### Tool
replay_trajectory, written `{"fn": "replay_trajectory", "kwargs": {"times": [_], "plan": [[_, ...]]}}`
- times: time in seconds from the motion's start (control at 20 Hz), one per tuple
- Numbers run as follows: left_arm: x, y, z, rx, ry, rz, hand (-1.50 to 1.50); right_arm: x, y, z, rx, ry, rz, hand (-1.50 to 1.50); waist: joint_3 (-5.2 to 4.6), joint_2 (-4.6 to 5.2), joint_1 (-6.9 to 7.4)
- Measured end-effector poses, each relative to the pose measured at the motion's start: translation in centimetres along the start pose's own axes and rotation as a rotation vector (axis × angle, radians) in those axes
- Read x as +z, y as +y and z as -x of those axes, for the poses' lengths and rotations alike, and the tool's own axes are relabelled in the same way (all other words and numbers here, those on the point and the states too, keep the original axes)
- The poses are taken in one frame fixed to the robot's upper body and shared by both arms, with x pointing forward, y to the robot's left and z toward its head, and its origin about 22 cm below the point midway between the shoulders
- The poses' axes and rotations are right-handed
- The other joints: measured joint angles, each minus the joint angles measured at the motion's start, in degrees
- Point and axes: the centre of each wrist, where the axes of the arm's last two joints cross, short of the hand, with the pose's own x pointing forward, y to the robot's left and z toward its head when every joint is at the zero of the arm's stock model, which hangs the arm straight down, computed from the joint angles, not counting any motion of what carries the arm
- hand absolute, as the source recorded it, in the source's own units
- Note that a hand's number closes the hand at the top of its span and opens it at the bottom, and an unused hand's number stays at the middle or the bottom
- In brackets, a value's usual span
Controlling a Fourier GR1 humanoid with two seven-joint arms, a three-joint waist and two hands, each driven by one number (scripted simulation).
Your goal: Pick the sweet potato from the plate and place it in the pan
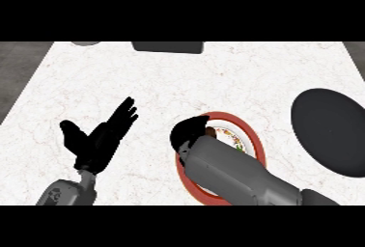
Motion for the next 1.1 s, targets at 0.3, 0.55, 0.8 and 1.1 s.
{"fn": "replay_trajectory", "kwargs": {"times": [0.3, 0.55, 0.8, 1.1], "plan": [[0.1, 0.3, 0.2, 0.007, 0.001, -0.016, 0.0, -0.3, 0.4, -0.5, 0.089, 0.054, 0.029, -1.5, 0.01, -0.1, -0.98], [0.5, 0.2, 0.3, 0.01, 0.003, -0.023, 0.0, -0.7, 1.0, -0.7, 0.118, 0.078, 0.026, -1.5, 0.05, -0.16, -1.56], [0.3, 0.2, 0.4, 0.012, 0.003, -0.034, 0.0, -0.9, 1.4, -0.7, 0.135, 0.079, 0.022, -1.5, 0.06, -0.13, -2.07], [0.7, 0.2, 0.5, 0.012, -0.002, -0.038, 0.0, -1.5, 2.5, -0.8, 0.154, 0.101, 0.037, 1.5, 0.1, -0.26, -2.38]]}}
